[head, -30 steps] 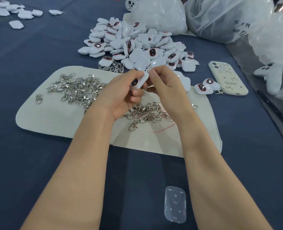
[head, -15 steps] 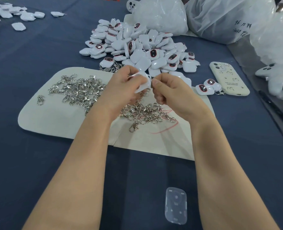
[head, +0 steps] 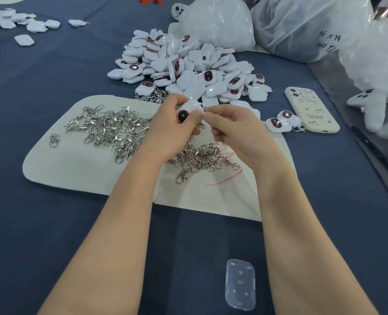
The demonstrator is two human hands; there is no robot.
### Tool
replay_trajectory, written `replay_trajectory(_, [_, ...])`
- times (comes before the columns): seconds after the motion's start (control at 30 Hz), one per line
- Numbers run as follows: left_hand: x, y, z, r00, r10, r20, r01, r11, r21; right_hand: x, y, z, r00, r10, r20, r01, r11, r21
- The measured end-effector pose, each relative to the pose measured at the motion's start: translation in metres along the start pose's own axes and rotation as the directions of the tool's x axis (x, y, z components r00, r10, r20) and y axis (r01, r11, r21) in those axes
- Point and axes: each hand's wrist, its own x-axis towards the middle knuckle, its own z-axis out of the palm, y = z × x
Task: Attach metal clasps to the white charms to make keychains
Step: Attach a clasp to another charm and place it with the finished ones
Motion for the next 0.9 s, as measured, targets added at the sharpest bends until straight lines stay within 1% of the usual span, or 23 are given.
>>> replay_trajectory(0.07, [0.000, 0.000, 0.001, 1.000, -0.011, -0.006, 0.011, 1.000, -0.030, 0.000, 0.002, 0.002, 0.997, -0.059, -0.057, 0.052, 0.990, -0.129])
replay_trajectory(0.13, [0.000, 0.000, 0.002, 1.000, -0.028, -0.006, 0.027, 0.997, -0.072, 0.001, 0.002, 0.005, 0.987, -0.117, -0.111, 0.092, 0.974, -0.208])
replay_trajectory(0.3, [0.000, 0.002, 0.002, 0.994, -0.104, -0.025, 0.097, 0.975, -0.201, 0.003, 0.004, 0.012, 0.963, -0.210, -0.169, 0.155, 0.944, -0.291])
replay_trajectory(0.4, [0.000, 0.003, 0.002, 0.991, -0.128, -0.046, 0.115, 0.970, -0.213, 0.002, 0.005, 0.019, 0.917, -0.354, -0.185, 0.239, 0.857, -0.457])
replay_trajectory(0.43, [0.000, 0.003, 0.002, 0.991, -0.118, -0.061, 0.105, 0.977, -0.185, 0.002, 0.006, 0.021, 0.904, -0.391, -0.172, 0.257, 0.819, -0.513])
replay_trajectory(0.47, [0.000, 0.003, 0.002, 0.993, -0.092, -0.079, 0.082, 0.989, -0.120, 0.002, 0.006, 0.021, 0.899, -0.411, -0.149, 0.266, 0.785, -0.559])
replay_trajectory(0.53, [0.002, 0.001, 0.001, 0.994, 0.031, -0.104, -0.016, 0.989, 0.145, 0.003, 0.005, 0.020, 0.910, -0.404, -0.095, 0.258, 0.730, -0.633])
replay_trajectory(0.57, [0.002, 0.001, 0.000, 0.989, 0.103, -0.105, -0.069, 0.956, 0.284, 0.003, 0.004, 0.019, 0.920, -0.386, -0.066, 0.249, 0.705, -0.664])
replay_trajectory(0.6, [0.001, 0.000, 0.000, 0.982, 0.162, -0.100, -0.112, 0.917, 0.383, 0.003, 0.003, 0.018, 0.930, -0.365, -0.038, 0.240, 0.683, -0.690])
replay_trajectory(0.63, [0.001, 0.000, -0.001, 0.974, 0.210, -0.087, -0.152, 0.886, 0.438, 0.004, 0.001, 0.016, 0.938, -0.346, -0.013, 0.235, 0.665, -0.709])
replay_trajectory(0.7, [0.000, 0.002, 0.000, 0.958, 0.283, -0.045, -0.227, 0.845, 0.483, 0.004, -0.002, 0.014, 0.944, -0.328, 0.023, 0.240, 0.641, -0.729])
replay_trajectory(0.77, [0.000, 0.003, 0.001, 0.946, 0.325, -0.020, -0.272, 0.822, 0.501, 0.005, -0.005, 0.010, 0.951, -0.307, 0.046, 0.238, 0.628, -0.741])
replay_trajectory(0.83, [0.001, 0.003, 0.002, 0.950, 0.309, -0.031, -0.255, 0.832, 0.493, 0.006, -0.005, 0.008, 0.960, -0.274, 0.063, 0.225, 0.617, -0.754])
replay_trajectory(0.9, [0.002, 0.002, 0.003, 0.968, 0.235, -0.089, -0.176, 0.888, 0.424, 0.005, -0.004, 0.009, 0.955, -0.292, 0.057, 0.235, 0.624, -0.745])
